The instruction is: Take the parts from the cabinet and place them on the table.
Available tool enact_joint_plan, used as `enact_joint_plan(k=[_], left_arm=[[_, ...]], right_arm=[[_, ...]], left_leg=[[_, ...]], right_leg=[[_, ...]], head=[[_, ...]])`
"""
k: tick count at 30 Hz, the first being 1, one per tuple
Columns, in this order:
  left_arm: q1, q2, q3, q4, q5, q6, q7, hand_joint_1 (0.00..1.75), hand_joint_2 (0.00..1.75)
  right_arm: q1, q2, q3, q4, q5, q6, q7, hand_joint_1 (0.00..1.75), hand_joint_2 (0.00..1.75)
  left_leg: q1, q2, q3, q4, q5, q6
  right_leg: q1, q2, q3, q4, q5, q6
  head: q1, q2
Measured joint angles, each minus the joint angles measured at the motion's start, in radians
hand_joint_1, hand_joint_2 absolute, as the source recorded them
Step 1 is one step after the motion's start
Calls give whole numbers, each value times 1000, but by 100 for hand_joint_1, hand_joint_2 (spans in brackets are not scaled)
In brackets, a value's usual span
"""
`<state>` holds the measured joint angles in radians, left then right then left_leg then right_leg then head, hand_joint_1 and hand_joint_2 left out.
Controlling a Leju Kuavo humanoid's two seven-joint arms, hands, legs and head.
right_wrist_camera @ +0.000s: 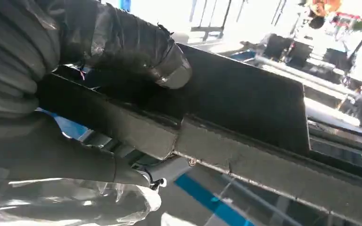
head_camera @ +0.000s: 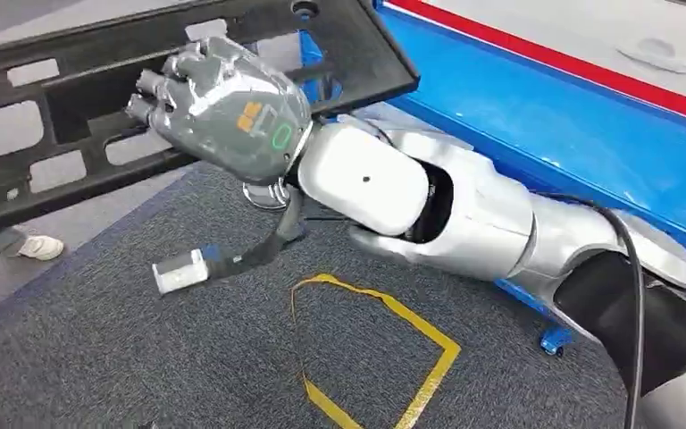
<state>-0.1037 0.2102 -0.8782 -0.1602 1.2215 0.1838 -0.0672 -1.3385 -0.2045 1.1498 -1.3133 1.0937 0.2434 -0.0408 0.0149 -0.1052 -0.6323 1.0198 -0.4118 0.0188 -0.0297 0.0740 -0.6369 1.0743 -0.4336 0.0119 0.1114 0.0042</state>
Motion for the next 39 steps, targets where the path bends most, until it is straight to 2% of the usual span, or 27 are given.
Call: enact_joint_plan(k=[1, 4, 5, 6, 7, 9, 11, 12, 14, 15, 16, 20, 21, 22, 23, 25, 26, 27, 28, 30, 31, 32, 35, 36, 37, 38, 39], left_arm=[[-5, 0, 0, 0, 0, -3, -3, 0, 175], [3, -2, 1, 0, 0, -6, -5, 0, 175], [9, 2, 1, 1, 0, -5, -5, 0, 175], [12, -6, 0, 0, -1, -7, -4, 0, 175], [10, -3, 0, 0, -2, -8, -4, 0, 175], [2, -3, 1, 0, -5, -9, 3, 0, 175], [1, -7, 1, 0, -7, 4, 24, 0, 175], [3, -9, 0, 0, -8, 14, 34, 0, 175], [10, -10, 0, 0, -6, 26, 41, 0, 175], [11, -9, 0, 0, -4, 31, 41, 0, 175], [10, -7, 0, 1, 0, 33, 41, 0, 175], [9, -6, 0, 1, 1, 31, 37, 0, 175], [14, -6, 0, 1, 1, 29, 36, 0, 175], [13, -8, 0, 0, 2, 26, 34, 0, 175], [9, -8, 0, 1, 3, 26, 35, 0, 175], [1, -8, 1, 0, 4, 25, 37, 0, 175], [0, -9, 1, 1, 4, 25, 37, 0, 175], [0, -9, 1, 1, 5, 24, 37, 0, 175], [2, -9, 1, 0, 8, 23, 37, 0, 175], [5, -9, 1, 1, 13, 23, 42, 0, 175], [6, -7, 1, 1, 15, 23, 43, 0, 175], [1, -5, 1, 1, 16, 24, 48, 0, 175], [7, -7, 2, 1, 21, 22, 61, 0, 175], [10, -6, 2, 2, 22, 22, 61, 0, 175], [13, -6, 2, 2, 22, 21, 61, 0, 175], [11, -6, 2, 2, 22, 21, 61, 0, 175], [9, -6, 2, 2, 22, 22, 63, 0, 175]], right_arm=[[-28, 0, 0, 31, -3, 0, -4, 175, 175], [-72, 1, 3, 118, -14, 0, -16, 175, 175], [-84, 2, 4, 147, -17, 6, -12, 175, 175], [-95, 7, 5, 167, -20, 14, -6, 175, 175], [-111, 7, 5, 181, -21, 19, 0, 175, 175], [-138, 9, 6, 229, -24, 30, 8, 175, 175], [-160, 9, 9, 292, -38, 34, 13, 175, 175], [-169, 9, 9, 320, -46, 33, 13, 175, 175], [-194, 5, 9, 360, -57, 33, 14, 175, 175], [-207, 5, 9, 372, -60, 34, 14, 175, 175], [-220, 3, 9, 388, -65, 35, 14, 175, 175], [-229, 1, 9, 432, -82, 49, 23, 175, 175], [-230, -5, 9, 442, -86, 49, 26, 175, 175], [-232, -5, 9, 450, -90, 48, 27, 175, 175], [-235, -7, 9, 459, -94, 48, 28, 175, 175], [-229, -8, 10, 477, -98, 48, 29, 175, 175], [-225, -8, 12, 485, -98, 48, 29, 175, 175], [-223, -8, 16, 495, -100, 49, 29, 175, 175], [-223, -8, 21, 501, -102, 49, 27, 175, 175], [-225, -8, 22, 508, -104, 49, 26, 175, 175], [-225, -10, 22, 515, -104, 50, 25, 175, 175], [-229, -8, 25, 518, -106, 50, 23, 175, 175], [-223, -3, 29, 524, -111, 56, 23, 175, 175], [-225, -2, 29, 526, -113, 58, 26, 175, 175], [-226, 0, 29, 527, -116, 61, 31, 175, 175], [-229, 0, 29, 530, -118, 62, 36, 175, 175], [-231, 0, 29, 533, -118, 61, 38, 175, 175]], left_leg=[[-4, -13, -20, 18, -4, -7], [14, -55, -33, 11, 8, -29], [12, -58, -37, 11, 8, -33], [1, 20, -46, 27, 0, -38], [0, 68, -67, 69, -25, -43], [6, 100, -142, 222, -91, -50], [6, 103, -188, 306, -106, -51], [6, 103, -178, 282, -84, -49], [2, 119, -90, 119, 1, -36], [-8, 156, -43, 31, 29, -22], [-28, 203, -26, 9, 7, -8], [-30, 150, -24, -11, 17, 10], [-13, 140, -9, -29, 24, 14], [-17, 128, -4, -36, 26, 16], [-17, 120, -5, -35, 27, 19], [-16, 93, -5, -32, 25, 24], [-15, 78, -5, -29, 24, 25], [-13, 62, -5, -24, 21, 24], [-8, 44, -5, -16, 16, 19], [2, 13, -9, 11, -1, 5], [4, 2, -22, 20, -8, -4], [3, -10, -36, 46, -10, -10], [11, -46, -46, 31, 0, -23], [11, -15, -52, 35, -6, -27], [-1, 54, -61, 61, -18, -34], [0, 91, -87, 118, -43, -40], [3, 103, -121, 186, -70, -42]], right_leg=[[-3, 37, 10, -17, -14, 3], [10, -7, 6, -9, -13, -14], [0, -25, 10, -18, -9, -22], [2, -37, 15, -23, -7, -28], [4, -50, 16, -25, -6, -33], [10, -81, 16, -24, -9, -37], [13, -110, 17, -23, -13, -40], [16, -124, 19, -23, -15, -40], [21, -147, 24, -24, -20, -39], [23, -156, 28, -24, -23, -38], [28, -166, 29, -29, -23, -35], [33, -209, 45, -40, -29, -16], [28, -187, 40, -31, -41, -10], [26, -129, 27, 5, -60, -8], [27, -97, -8, 75, -93, -10], [26, -72, -90, 227, -145, -6], [24, -71, -117, 266, -147, -3], [20, -71, -122, 258, -125, 0], [14, -70, -101, 200, -77, 5], [-4, -42, -28, 30, 20, 19], [-11, 14, -22, 21, -9, 24], [-12, 21, -16, 6, -7, 17], [-2, -21, -16, 10, -9, 1], [-9, -36, -10, 3, -9, -11], [-7, -47, -5, 0, -9, -14], [-5, -57, -2, -2, -10, -19], [-3, -69, -1, -2, -11, -20]], head=[[-7, 0], [-2, 0], [-2, 0], [-9, 0], [-18, 0], [-18, 0], [-19, 0], [-19, 0], [-18, 0], [-18, 0], [-18, 0], [-18, 0], [-16, 0], [-15, 0], [-13, 0], [-11, 0], [-11, 0], [-10, 0], [-10, 0], [-3, 0], [1, 0], [-3, 0], [1, 0], [0, 0], [-5, 0], [-9, 0], [-9, 0]])
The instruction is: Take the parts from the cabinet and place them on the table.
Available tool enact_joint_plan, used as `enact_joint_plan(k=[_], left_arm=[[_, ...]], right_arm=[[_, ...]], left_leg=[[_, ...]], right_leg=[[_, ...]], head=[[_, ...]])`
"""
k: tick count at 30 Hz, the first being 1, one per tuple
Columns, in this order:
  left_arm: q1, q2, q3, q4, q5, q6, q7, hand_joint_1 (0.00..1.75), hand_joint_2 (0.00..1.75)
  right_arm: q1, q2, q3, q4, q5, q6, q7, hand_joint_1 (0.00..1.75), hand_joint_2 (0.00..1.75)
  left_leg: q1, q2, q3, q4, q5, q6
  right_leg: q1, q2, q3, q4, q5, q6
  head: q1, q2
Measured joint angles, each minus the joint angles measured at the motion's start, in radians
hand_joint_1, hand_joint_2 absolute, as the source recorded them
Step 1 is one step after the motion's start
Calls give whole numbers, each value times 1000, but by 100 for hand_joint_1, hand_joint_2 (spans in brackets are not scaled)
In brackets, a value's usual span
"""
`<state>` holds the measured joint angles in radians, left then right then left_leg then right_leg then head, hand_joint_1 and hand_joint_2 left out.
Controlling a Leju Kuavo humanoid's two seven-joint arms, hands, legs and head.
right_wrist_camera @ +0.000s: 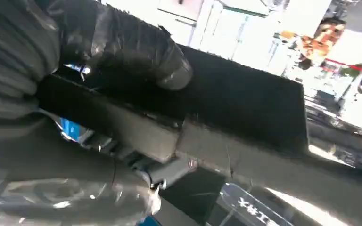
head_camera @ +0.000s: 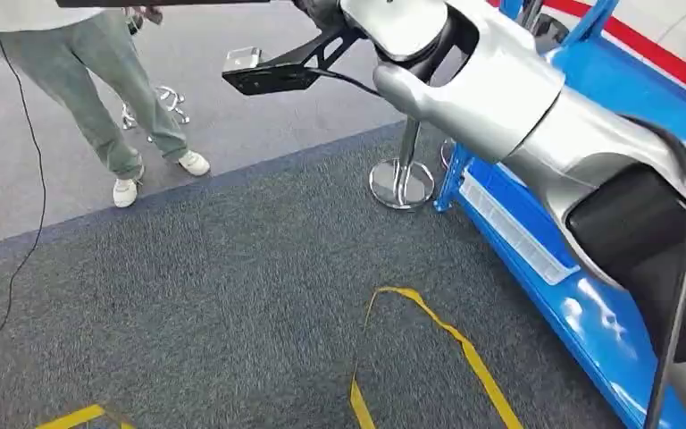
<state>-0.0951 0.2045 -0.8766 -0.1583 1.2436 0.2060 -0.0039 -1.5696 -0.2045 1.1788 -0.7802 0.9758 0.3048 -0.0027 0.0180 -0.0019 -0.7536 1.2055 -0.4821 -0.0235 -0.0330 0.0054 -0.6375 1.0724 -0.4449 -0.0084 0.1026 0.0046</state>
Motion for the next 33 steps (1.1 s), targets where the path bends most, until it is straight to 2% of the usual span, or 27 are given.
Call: enact_joint_plan(k=[1, 2, 3, 4, 5, 6, 7, 8, 11, 12, 13, 14, 15, 22, 25, 26, 27, 28, 29, 30, 31, 32, 33], left_arm=[[-2, 0, 0, 0, 3, 0, 5, 0, 175], [-2, 0, 0, 0, 4, 1, 10, 0, 175], [-2, 0, 0, 0, 6, 2, 14, 0, 175], [0, 0, 0, 0, 10, 2, 19, 0, 175], [1, 0, 0, 0, 13, 2, 20, 0, 175], [2, 2, 0, 0, 16, 2, 21, 0, 175], [1, 3, 1, 0, 21, 1, 21, 0, 175], [-2, 5, 2, 0, 23, 1, 21, 0, 175], [-3, 7, 3, 0, 24, -3, 20, 0, 175], [-1, 10, 3, 1, 23, -1, 21, 0, 175], [2, 8, 3, 1, 23, -1, 24, 0, 175], [1, 8, 3, 1, 22, 0, 26, 0, 175], [-3, 8, 3, 1, 22, -1, 28, 0, 175], [-4, 8, 3, 2, 22, -1, 28, 0, 175], [-6, 8, 3, 2, 21, -1, 29, 0, 175], [-9, 8, 4, 2, 22, -5, 29, 0, 175], [-9, 8, 4, 1, 23, -8, 28, 0, 175], [-9, 9, 5, 1, 24, -11, 28, 0, 175], [-6, 14, 6, 2, 27, -19, 28, 0, 175], [-9, 19, 8, 2, 27, -23, 26, 0, 175], [1, 27, 10, 2, 27, -29, 19, 0, 175], [1, 28, 10, 2, 26, -34, 16, 0, 175], [-4, 32, 10, 2, 24, -37, 12, 0, 175]], right_arm=[[1, 0, 0, 5, 0, -3, 0, 175, 175], [4, 0, 1, 9, 0, -4, 0, 175, 175], [6, 0, 1, 12, 0, -4, 0, 175, 175], [7, 0, 1, 15, 0, -4, 0, 175, 175], [5, 0, 1, 17, -1, -3, 2, 175, 175], [0, 0, 1, 19, -5, -3, 3, 175, 175], [-3, -2, 1, 21, -6, -2, 5, 175, 175], [-7, -5, 1, 23, -6, -2, 6, 175, 175], [-6, -6, 1, 26, -8, 5, 10, 175, 175], [-7, -6, 1, 26, -8, 5, 11, 175, 175], [-7, -8, 1, 28, -8, 5, 12, 175, 175], [-8, -10, 1, 28, -8, 4, 12, 175, 175], [-6, -10, 1, 28, -8, 1, 12, 175, 175], [-6, -10, 1, 28, -8, 1, 12, 175, 175], [-3, -10, 1, 29, -8, 0, 12, 175, 175], [10, -10, 2, 32, -8, -4, 13, 175, 175], [16, -9, 2, 35, -8, -6, 13, 175, 175], [23, -4, 3, 39, -8, -11, 13, 175, 175], [21, 14, 4, 62, -5, -29, 14, 175, 175], [22, 34, 6, 85, -3, -39, 11, 175, 175], [19, 68, 9, 100, -2, -44, 9, 175, 175], [18, 72, 9, 107, -2, -48, 10, 175, 175], [15, 75, 9, 114, 0, -51, 10, 175, 175]], left_leg=[[1, 2, -42, 79, -26, 0], [1, 2, -70, 126, -34, 1], [1, 2, -73, 124, -21, 3], [1, 2, -56, 82, 10, 8], [-2, 6, -19, 8, 51, 15], [-10, 30, 33, -90, 96, 27], [-26, 92, 60, -147, 92, 38], [-39, 97, 70, -165, 87, 44], [-36, 54, 69, -171, 88, 55], [-29, 42, 85, -190, 94, 61], [-26, 28, 93, -201, 98, 65], [-25, 20, 95, -204, 99, 77], [-25, 8, 96, -204, 100, 79], [-25, 5, 96, -204, 99, 80], [-24, -1, 96, -204, 98, 81], [-26, -28, 97, -202, 97, 83], [-26, -42, 97, -200, 97, 83], [-25, -62, 97, -197, 95, 82], [-23, -108, 97, -178, 83, 72], [-13, -138, 71, -165, 82, 55], [-11, -130, 66, -165, 81, 34], [-17, -60, 51, -127, 62, 22], [-11, -25, 13, -56, 33, 13]], right_leg=[[1, -16, 3, 0, -3, -3], [2, -29, 5, 0, -6, -3], [4, -41, 9, 0, -9, -3], [6, -52, 12, 0, -12, -4], [8, -63, 18, 0, -16, -3], [10, -76, 24, -1, -20, -2], [12, -86, 30, -5, -24, -1], [21, -97, 31, -7, -25, 5], [24, -137, 49, -26, -29, 17], [28, -143, 52, -28, -36, 26], [20, -84, 50, -9, -49, 28], [20, -37, 22, 45, -77, 24], [20, -17, -18, 121, -109, 23], [21, -15, -26, 136, -114, 23], [22, -10, -44, 169, -127, 23], [23, -3, -100, 259, -148, 26], [23, -3, -115, 273, -140, 27], [22, -3, -112, 244, -104, 27], [14, 35, -28, 34, 26, 25], [10, 86, -8, -8, 12, 23], [9, 39, 15, -34, 15, 2], [9, 24, 25, -40, 14, -4], [12, 6, 32, -41, 11, -8]], head=[[-1, 0], [0, 0], [-1, 0], [0, 0], [0, 0], [0, 0], [0, 0], [-3, 0], [-2, 0], [0, 0], [2, 0], [2, 0], [3, 0], [4, 0], [3, 0], [2, 0], [3, 0], [3, 0], [3, 0], [-4, 0], [-5, 0], [-19, 0], [-19, 0]])
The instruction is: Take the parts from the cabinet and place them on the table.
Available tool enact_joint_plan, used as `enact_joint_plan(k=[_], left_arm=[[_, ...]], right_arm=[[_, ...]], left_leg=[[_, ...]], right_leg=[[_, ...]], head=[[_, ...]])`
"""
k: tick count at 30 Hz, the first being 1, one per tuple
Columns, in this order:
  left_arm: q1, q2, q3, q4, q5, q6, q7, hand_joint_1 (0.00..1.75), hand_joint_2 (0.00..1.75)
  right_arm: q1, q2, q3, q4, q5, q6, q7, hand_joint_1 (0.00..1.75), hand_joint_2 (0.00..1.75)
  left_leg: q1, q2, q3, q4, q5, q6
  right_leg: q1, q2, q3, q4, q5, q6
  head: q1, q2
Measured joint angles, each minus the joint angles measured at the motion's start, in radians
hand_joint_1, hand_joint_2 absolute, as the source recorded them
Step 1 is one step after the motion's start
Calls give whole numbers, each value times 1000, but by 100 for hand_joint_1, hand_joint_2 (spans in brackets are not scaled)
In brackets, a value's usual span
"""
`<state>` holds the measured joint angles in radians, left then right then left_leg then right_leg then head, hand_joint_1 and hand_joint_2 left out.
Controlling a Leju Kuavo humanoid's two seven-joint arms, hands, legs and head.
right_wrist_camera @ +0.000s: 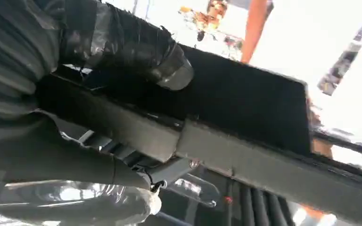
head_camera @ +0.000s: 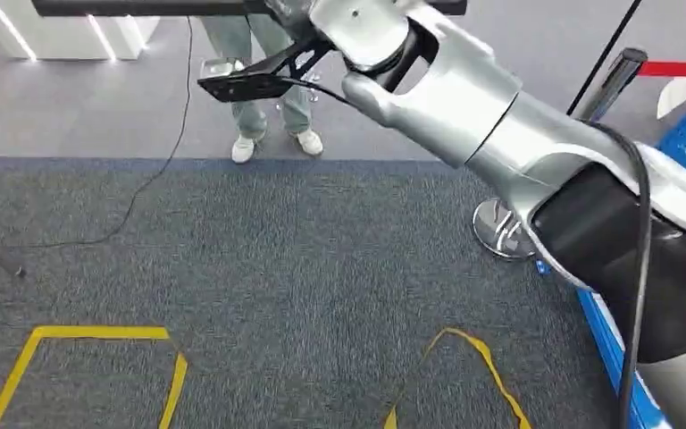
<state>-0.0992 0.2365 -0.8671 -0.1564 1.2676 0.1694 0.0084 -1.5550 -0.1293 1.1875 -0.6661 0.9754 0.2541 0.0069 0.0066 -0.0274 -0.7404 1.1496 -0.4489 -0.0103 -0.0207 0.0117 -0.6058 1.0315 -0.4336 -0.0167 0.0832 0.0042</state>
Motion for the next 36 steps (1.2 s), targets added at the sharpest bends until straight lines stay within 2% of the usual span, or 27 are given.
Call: enact_joint_plan(k=[2, 3, 5, 6, 7, 8, 9, 12, 13, 14, 15, 17, 18, 19, 21, 22, 23, 24, 25, 27, 28, 29, 30, 31, 33, 34, 36], left_arm=[[-3, 0, 0, 0, 0, -4, 0, 0, 175], [-2, 0, 0, 0, 0, -5, 0, 0, 175], [1, 1, 0, 0, 0, -5, 0, 0, 175], [2, 3, 0, 0, 0, -5, 0, 0, 175], [2, 4, 0, 0, 0, -5, 0, 0, 175], [-2, 4, 0, 0, 0, -5, 0, 0, 175], [-4, 4, 0, 0, -1, -5, 0, 0, 175], [1, 6, 0, 0, -2, -6, -1, 0, 175], [5, 8, 0, 0, -3, -6, 0, 0, 175], [5, 8, 0, 0, -3, -7, 0, 0, 175], [2, 9, 0, 0, -3, -6, 0, 0, 175], [-6, 9, 0, 0, -4, -6, -1, 0, 175], [-7, 9, 0, 0, -4, -6, -2, 0, 175], [-7, 9, 0, 0, -4, -7, -2, 0, 175], [-6, 9, 0, 0, -4, -7, -2, 0, 175], [-4, 9, 0, 0, -5, -7, -3, 0, 175], [-4, 7, 0, 0, -5, -7, -2, 0, 175], [-7, 8, 0, 0, -6, -7, -2, 0, 175], [-6, 8, 0, 0, -10, -7, -2, 0, 175], [-1, 8, 0, 0, -10, -7, -1, 0, 175], [2, 9, 0, 0, -10, -7, 0, 0, 175], [4, 8, 0, 0, -9, -8, -1, 0, 175], [2, 9, 0, 0, -9, -8, -2, 0, 175], [-2, 9, 0, 0, -8, -9, -3, 0, 175], [-4, 8, 0, 0, -9, -13, -3, 0, 175], [-4, 8, 0, 0, -9, -14, -3, 0, 175], [-2, 9, 0, 0, -9, -14, -3, 0, 175]], right_arm=[[1, 5, 1, 10, 2, -2, 0, 175, 175], [3, 10, 3, 14, 2, -3, -1, 175, 175], [5, 16, 6, 20, 2, -3, -1, 175, 175], [4, 19, 6, 23, 2, -3, -1, 175, 175], [1, 21, 6, 24, 3, -3, -1, 175, 175], [-3, 21, 6, 26, 3, -4, -1, 175, 175], [-6, 22, 6, 31, 5, -5, -1, 175, 175], [-5, 34, 6, 40, 11, -8, -11, 175, 175], [-4, 34, 6, 45, 12, -8, -11, 175, 175], [-4, 34, 6, 50, 13, -12, -11, 175, 175], [-4, 34, 6, 53, 14, -16, -12, 175, 175], [5, 34, 6, 64, 15, -19, -16, 175, 175], [13, 34, 6, 69, 15, -19, -16, 175, 175], [19, 34, 6, 74, 15, -20, -16, 175, 175], [21, 35, 6, 79, 15, -21, -16, 175, 175], [19, 35, 6, 82, 15, -21, -15, 175, 175], [20, 35, 6, 87, 15, -21, -15, 175, 175], [19, 35, 6, 89, 15, -23, -14, 175, 175], [22, 39, 6, 90, 15, -23, -15, 175, 175], [23, 46, 6, 92, 15, -24, -15, 175, 175], [23, 53, 6, 92, 15, -25, -15, 175, 175], [23, 56, 6, 93, 16, -26, -15, 175, 175], [21, 56, 6, 95, 18, -26, -14, 175, 175], [19, 57, 6, 96, 22, -27, -14, 175, 175], [23, 63, 6, 100, 27, -27, -14, 175, 175], [25, 66, 6, 101, 28, -27, -15, 175, 175], [26, 69, 6, 103, 28, -29, -15, 175, 175]], left_leg=[[9, 23, -79, 137, -43, -9], [13, 24, -99, 163, -39, -12], [16, 28, -63, 78, 23, -13], [16, 42, -12, -21, 73, -11], [12, 83, 36, -111, 104, -6], [-10, 111, 50, -126, 82, 1], [-7, 92, 45, -133, 88, 15], [-9, 56, 48, -136, 81, 31], [2, 44, 58, -146, 85, 39], [0, 35, 62, -148, 83, 44], [-1, 25, 63, -148, 82, 54], [-4, -2, 65, -147, 79, 63], [-5, -19, 67, -146, 77, 65], [-5, -36, 69, -144, 76, 65], [-5, -69, 70, -136, 71, 63], [-5, -84, 69, -128, 67, 59], [-3, -97, 61, -121, 62, 53], [-5, -111, 53, -111, 60, 47], [5, -122, 49, -117, 63, 40], [10, -148, 48, -125, 69, 24], [9, -125, 41, -120, 66, 22], [-1, -57, 36, -99, 54, 14], [1, -15, 8, -45, 27, 7], [5, 6, -31, 31, -5, 1], [13, 20, -100, 154, -39, -6], [17, 23, -107, 158, -27, -8], [22, 30, -48, 40, 45, -11]], right_leg=[[1, -31, 8, 0, -8, -2], [1, -45, 12, 0, -13, -1], [1, -71, 22, 0, -22, 2], [1, -84, 30, 0, -28, 6], [2, -97, 39, 0, -35, 11], [10, -106, 40, -3, -40, 17], [12, -116, 42, -3, -43, 22], [16, -148, 57, -15, -53, 40], [7, -126, 56, -6, -64, 48], [4, -67, 42, 32, -87, 46], [6, -36, 5, 105, -122, 42], [10, -13, -86, 264, -177, 40], [11, -11, -118, 306, -175, 40], [11, -10, -125, 294, -149, 38], [11, 0, -86, 170, -57, 31], [11, 28, -52, 83, -6, 27], [5, 96, -36, 35, 1, 20], [-1, 91, -24, 12, -5, 25], [10, 79, -22, 14, -4, 26], [13, 55, -17, 8, -3, 15], [3, 38, -5, -7, 2, 10], [5, 26, 5, -14, 3, 6], [7, 11, 11, -17, 1, 0], [10, -5, 14, -16, -2, -2], [10, -35, 20, -16, -9, -2], [10, -49, 24, -16, -14, 0], [10, -77, 37, -15, -25, 5]], head=[[-2, 0], [-1, 0], [-1, 0], [-2, 0], [-2, 0], [-3, 0], [0, 0], [-2, 0], [3, 0], [3, 0], [6, 0], [7, 0], [6, 0], [6, 0], [6, 0], [8, 0], [5, 0], [3, 0], [5, 0], [5, 0], [3, 0], [0, 0], [-4, 0], [-3, 0], [-5, 0], [-5, 0], [-6, 0]])
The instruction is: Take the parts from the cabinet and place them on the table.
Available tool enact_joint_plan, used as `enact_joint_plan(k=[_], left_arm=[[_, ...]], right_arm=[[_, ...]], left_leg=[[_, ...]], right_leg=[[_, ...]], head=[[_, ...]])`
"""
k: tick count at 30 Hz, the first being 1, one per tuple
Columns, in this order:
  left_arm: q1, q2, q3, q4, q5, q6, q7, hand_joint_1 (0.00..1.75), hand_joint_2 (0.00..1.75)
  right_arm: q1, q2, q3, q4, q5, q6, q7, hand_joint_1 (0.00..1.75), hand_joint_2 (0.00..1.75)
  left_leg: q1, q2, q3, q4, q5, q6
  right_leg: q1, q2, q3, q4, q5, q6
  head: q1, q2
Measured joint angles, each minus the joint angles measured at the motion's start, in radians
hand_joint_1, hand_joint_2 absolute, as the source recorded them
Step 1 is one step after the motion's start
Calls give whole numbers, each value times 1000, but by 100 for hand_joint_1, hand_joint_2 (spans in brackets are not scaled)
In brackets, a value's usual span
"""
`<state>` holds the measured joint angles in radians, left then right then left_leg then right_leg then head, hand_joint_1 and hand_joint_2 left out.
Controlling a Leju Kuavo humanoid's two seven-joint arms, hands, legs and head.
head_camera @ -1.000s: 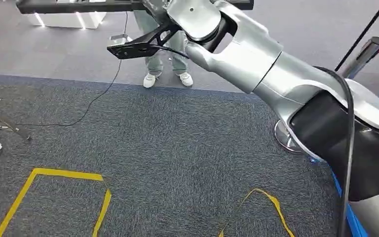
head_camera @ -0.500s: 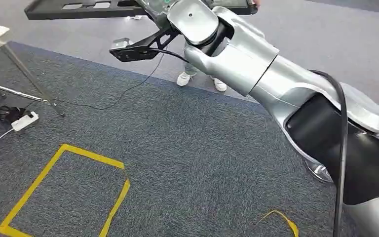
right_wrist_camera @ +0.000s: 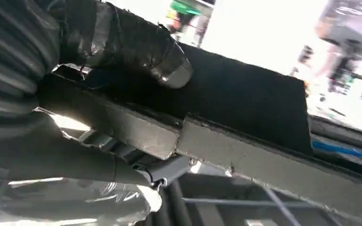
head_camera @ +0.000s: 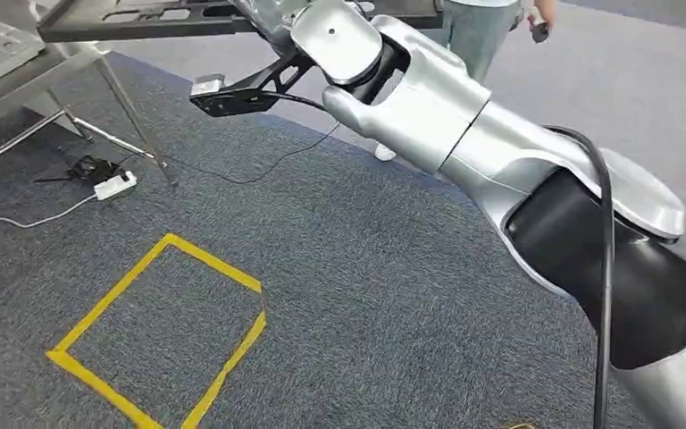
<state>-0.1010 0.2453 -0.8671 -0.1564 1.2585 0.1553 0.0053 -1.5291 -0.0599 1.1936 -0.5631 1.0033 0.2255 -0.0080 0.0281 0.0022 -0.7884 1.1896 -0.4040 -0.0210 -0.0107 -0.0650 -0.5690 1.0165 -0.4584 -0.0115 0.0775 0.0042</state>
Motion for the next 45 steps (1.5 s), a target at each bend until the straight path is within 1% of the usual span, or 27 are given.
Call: enact_joint_plan(k=[1, 2, 3, 7, 9, 11, 12, 14, 16, 17, 18, 20, 22, 23, 24, 25, 27, 29, 32, 33, 35, 37, 38, 39, 42, 43, 45], left_arm=[[0, 0, 0, 0, 0, 0, 0, 0, 175], [-1, 0, 0, 0, 0, 0, 0, 0, 175], [-3, -1, 0, 0, 0, 0, 0, 0, 175], [1, 0, 0, 0, 0, 1, 0, 0, 175], [4, 0, 0, 0, 0, 1, -1, 0, 175], [-2, 0, 0, 0, -1, 1, -2, 0, 175], [-3, 0, 0, 0, -1, 1, -2, 0, 175], [-2, 0, 0, 0, -1, 1, -2, 0, 175], [-1, 0, 0, 0, -1, 1, 0, 0, 175], [0, 0, 0, 0, -2, 1, 0, 0, 175], [-1, -2, 0, 0, -2, 1, 0, 0, 175], [-3, -1, 0, 0, -3, 2, 0, 0, 175], [2, 0, 0, 0, -2, 3, 0, 0, 175], [6, 0, 0, 0, -2, 6, 1, 0, 175], [6, 0, 0, 0, -2, 6, 0, 0, 175], [3, 0, 0, 0, -2, 7, 0, 0, 175], [1, 0, 0, 0, -2, 6, -2, 0, 175], [1, -2, 0, 0, -2, 5, -2, 0, 175], [2, -1, 0, 0, -3, 3, -6, 0, 175], [2, -2, 0, 0, -3, 1, -8, 0, 175], [6, -3, 0, 0, -6, 0, -8, 0, 175], [8, -3, 0, 0, -6, 0, -9, 0, 175], [9, -3, 0, 0, -7, 1, -7, 0, 175], [8, -3, 0, 0, -9, 2, -7, 0, 175], [0, -3, 0, 0, -9, 3, -5, 0, 175], [-1, -3, 0, 0, -9, 5, -2, 0, 175], [-1, -3, 0, 0, -8, 8, 2, 0, 175]], right_arm=[[-1, 1, 0, 1, 0, -2, 0, 175, 175], [-1, 1, 0, 2, 0, -3, 0, 175, 175], [-4, 1, 0, 3, 1, -5, 0, 175, 175], [3, 7, 0, 6, 2, -7, -1, 175, 175], [5, 7, 0, 8, 2, -8, -1, 175, 175], [9, 4, 0, 12, 2, -10, -1, 175, 175], [15, 3, 0, 14, 2, -10, -1, 175, 175], [22, 2, 0, 17, 2, -10, -1, 175, 175], [21, 2, 0, 18, 2, -10, -1, 175, 175], [20, 0, 0, 18, 2, -10, -1, 175, 175], [20, -1, 0, 19, 3, -10, -1, 175, 175], [21, 0, 0, 19, 3, -10, -1, 175, 175], [21, 2, 0, 19, 3, -11, -1, 175, 175], [22, 5, 0, 19, 3, -13, -1, 175, 175], [20, 5, 0, 19, 4, -13, 0, 175, 175], [18, 3, 0, 20, 5, -13, 2, 175, 175], [18, 3, 0, 20, 5, -12, 2, 175, 175], [24, 4, 0, 20, 5, -12, 0, 175, 175], [21, 3, 0, 20, 0, -12, -21, 175, 175], [20, 3, 0, 19, -5, -12, -29, 175, 175], [22, -7, 0, 11, -14, -12, -22, 175, 175], [24, -14, 0, 0, -18, -11, -16, 175, 175], [23, -24, 0, -4, -19, -11, -15, 175, 175], [22, -28, 0, -9, -19, -11, -15, 175, 175], [20, -52, 0, -16, -19, -7, -14, 175, 175], [24, -57, 0, -17, -19, -4, -14, 175, 175], [32, -66, 0, -18, -18, 1, -14, 175, 175]], left_leg=[[0, 19, 53, -96, 42, 0], [-6, 61, 83, -163, 42, 0], [-20, 70, 92, -167, 37, 13], [-21, 17, 95, -168, 30, 45], [-19, -4, 103, -173, 27, 62], [-20, -30, 106, -173, 24, 70], [-23, -45, 106, -171, 23, 72], [-27, -75, 108, -166, 19, 72], [-29, -106, 113, -161, 14, 69], [-27, -119, 114, -161, 12, 67], [-30, -129, 110, -159, 12, 63], [-18, -152, 103, -162, 17, 53], [-19, -186, 103, -171, 23, 39], [-22, -138, 98, -163, 17, 40], [-28, -69, 86, -131, -5, 33], [-24, -36, 55, -70, -35, 25], [-14, -12, -23, 77, -90, 14], [-2, -6, -37, 95, -74, 4], [12, 10, 88, -132, 30, -11], [5, 17, 106, -157, 6, -13], [0, 6, 105, -157, 8, 11], [-5, 0, 104, -156, 4, 23], [-4, -2, 113, -161, 3, 33], [-5, -3, 117, -161, 1, 38], [-13, -11, 121, -161, -5, 52], [-17, -13, 123, -161, -7, 55], [-23, -23, 129, -160, -10, 60]], right_leg=[[0, -14, 9, 1, -8, 4], [0, -27, 15, 1, -15, 10], [10, -34, 13, 3, -21, 18], [8, -68, 27, -3, -38, 42], [-1, 27, 1, 72, -84, 44], [3, 60, -94, 241, -150, 40], [4, 65, -137, 306, -162, 38], [6, 67, -161, 300, -120, 32], [9, 87, -106, 144, -15, 20], [11, 131, -72, 58, 31, 14], [5, 171, -59, 32, 20, 8], [13, 148, -52, 18, 22, 10], [8, 119, -41, 2, 25, 1], [4, 99, -26, -13, 31, -2], [6, 88, -17, -23, 32, -6], [9, 71, -14, -24, 31, -11], [10, 39, -12, -23, 26, -12], [9, 10, -9, -21, 20, -8], [3, -10, -3, -5, 0, 11], [6, -17, -7, -2, -6, 19], [8, -20, -8, 1, -9, 29], [6, -24, -2, 0, -12, 39], [-1, -12, -3, 4, -22, 49], [-5, 26, -13, 34, -42, 50], [1, 60, -135, 257, -131, 45], [3, 64, -174, 314, -138, 42], [7, 64, -172, 273, -80, 31]], head=[[1, 0], [0, 0], [-1, 0], [2, 0], [5, 0], [10, 0], [10, 0], [10, 0], [10, 0], [10, 0], [6, 0], [8, 0], [8, 0], [7, 0], [2, 0], [4, 0], [2, 0], [1, 0], [2, 0], [1, 0], [3, 0], [5, 0], [5, 0], [7, 0], [8, 0], [7, 0], [7, 0]])
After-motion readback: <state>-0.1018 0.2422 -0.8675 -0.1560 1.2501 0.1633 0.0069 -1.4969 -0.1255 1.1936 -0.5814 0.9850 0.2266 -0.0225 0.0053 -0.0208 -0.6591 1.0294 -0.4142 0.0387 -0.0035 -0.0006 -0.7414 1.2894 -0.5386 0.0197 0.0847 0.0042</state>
